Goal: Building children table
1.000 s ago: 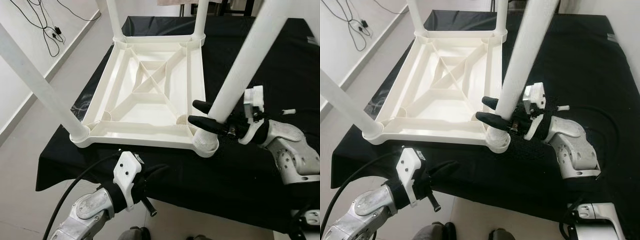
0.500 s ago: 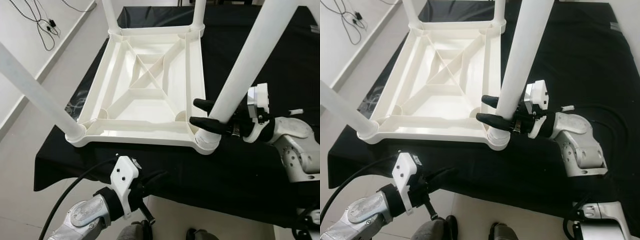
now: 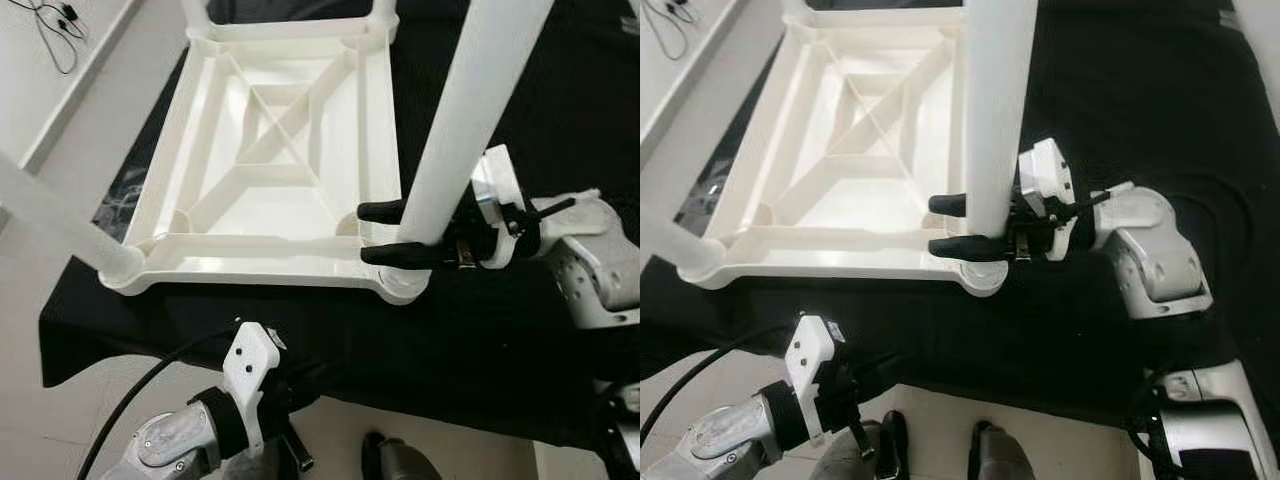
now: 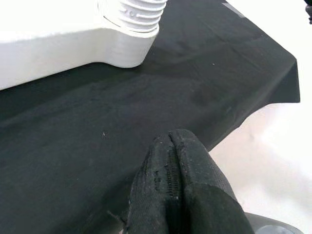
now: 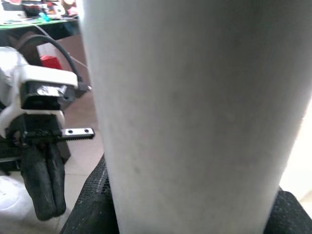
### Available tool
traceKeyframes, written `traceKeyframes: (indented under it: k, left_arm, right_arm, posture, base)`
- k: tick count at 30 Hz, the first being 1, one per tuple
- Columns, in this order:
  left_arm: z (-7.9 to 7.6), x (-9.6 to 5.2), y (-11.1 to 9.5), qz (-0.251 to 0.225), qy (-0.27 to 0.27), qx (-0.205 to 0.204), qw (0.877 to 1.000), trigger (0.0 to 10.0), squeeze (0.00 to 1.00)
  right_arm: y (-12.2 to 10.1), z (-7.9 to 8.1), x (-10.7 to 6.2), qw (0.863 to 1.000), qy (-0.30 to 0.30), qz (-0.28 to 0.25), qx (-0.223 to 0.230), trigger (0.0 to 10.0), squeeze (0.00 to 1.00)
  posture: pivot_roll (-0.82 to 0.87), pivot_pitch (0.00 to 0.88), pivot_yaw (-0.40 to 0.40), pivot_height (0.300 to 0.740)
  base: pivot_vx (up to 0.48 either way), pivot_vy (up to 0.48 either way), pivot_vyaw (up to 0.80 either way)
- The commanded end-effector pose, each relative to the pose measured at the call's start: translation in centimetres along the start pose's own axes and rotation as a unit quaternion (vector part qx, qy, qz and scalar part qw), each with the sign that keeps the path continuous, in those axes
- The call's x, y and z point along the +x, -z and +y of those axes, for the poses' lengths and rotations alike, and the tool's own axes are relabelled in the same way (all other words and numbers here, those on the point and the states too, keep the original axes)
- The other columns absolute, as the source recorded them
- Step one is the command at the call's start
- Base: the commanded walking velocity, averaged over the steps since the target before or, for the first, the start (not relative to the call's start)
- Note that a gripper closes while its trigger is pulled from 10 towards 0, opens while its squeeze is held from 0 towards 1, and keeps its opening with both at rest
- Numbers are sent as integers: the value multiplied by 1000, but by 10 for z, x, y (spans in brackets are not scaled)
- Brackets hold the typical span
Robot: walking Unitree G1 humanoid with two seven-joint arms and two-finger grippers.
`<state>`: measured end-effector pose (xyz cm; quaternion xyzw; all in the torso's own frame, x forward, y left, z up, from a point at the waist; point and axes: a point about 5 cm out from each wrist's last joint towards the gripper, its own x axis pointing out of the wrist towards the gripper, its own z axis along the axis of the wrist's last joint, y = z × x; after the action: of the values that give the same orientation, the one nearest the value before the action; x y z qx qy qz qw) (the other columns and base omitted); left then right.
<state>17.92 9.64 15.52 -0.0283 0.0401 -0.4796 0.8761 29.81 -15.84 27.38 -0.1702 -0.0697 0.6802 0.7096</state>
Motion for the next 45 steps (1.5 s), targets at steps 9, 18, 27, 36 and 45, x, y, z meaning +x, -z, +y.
traceKeyframes:
  k: [9,18,27,36,45]
  left_arm:
    - [-4,-3,2,12,11,-8,1000,10000,0]
    - [2,-1,3,13,8,-8,1000,10000,0]
    - [8,0,3,14,6,-8,1000,10000,0]
    - [15,3,5,14,13,-5,1000,10000,0]
    - [17,5,6,9,6,0,1000,10000,0]
  right_arm:
    - [6,5,10,998,-50,5,29,10000,0]
    - [24,-6,11,993,92,-30,63,10000,0]
    - [54,39,32,960,244,-25,138,10000,0]
    - [73,66,47,945,307,102,34,10000,0]
    - [59,57,55,956,269,116,15,10000,0]
  posture:
    - [104,366,33,740]
    - [102,353,36,740]
    - [75,339,44,740]
    - [56,313,56,740]
    - [55,300,36,740]
  base:
    - [0,0,0]
    - [0,0,0]
    - [0,0,0]
    - [0,0,0]
    - [0,0,0]
